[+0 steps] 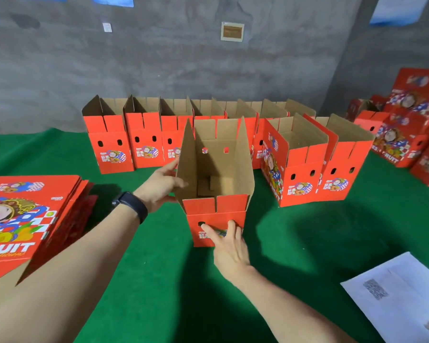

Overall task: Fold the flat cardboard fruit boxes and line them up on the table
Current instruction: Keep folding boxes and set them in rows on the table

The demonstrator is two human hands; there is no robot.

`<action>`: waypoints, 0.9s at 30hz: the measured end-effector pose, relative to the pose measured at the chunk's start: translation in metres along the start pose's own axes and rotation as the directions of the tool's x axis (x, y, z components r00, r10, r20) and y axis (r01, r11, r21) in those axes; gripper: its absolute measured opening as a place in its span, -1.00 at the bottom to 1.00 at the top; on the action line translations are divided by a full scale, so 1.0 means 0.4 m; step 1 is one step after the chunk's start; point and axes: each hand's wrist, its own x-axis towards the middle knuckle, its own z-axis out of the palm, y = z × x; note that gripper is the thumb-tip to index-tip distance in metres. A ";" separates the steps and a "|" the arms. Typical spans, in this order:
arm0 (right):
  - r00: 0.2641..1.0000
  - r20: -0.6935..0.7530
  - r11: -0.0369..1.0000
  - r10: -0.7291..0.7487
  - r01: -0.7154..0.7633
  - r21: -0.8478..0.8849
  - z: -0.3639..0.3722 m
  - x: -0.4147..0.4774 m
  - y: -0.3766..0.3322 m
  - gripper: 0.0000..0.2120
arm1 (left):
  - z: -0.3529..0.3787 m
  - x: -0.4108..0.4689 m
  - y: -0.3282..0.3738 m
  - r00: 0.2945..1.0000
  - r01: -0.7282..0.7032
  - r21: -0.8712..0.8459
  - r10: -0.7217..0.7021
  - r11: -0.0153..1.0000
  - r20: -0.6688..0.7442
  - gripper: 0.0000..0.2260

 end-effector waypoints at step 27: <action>0.952 0.227 0.979 0.204 -0.203 -0.025 -0.111 0.324 0.508 -0.16 | 0.466 0.328 0.038 0.947 -0.321 0.769 0.201 0.553 0.250 -0.24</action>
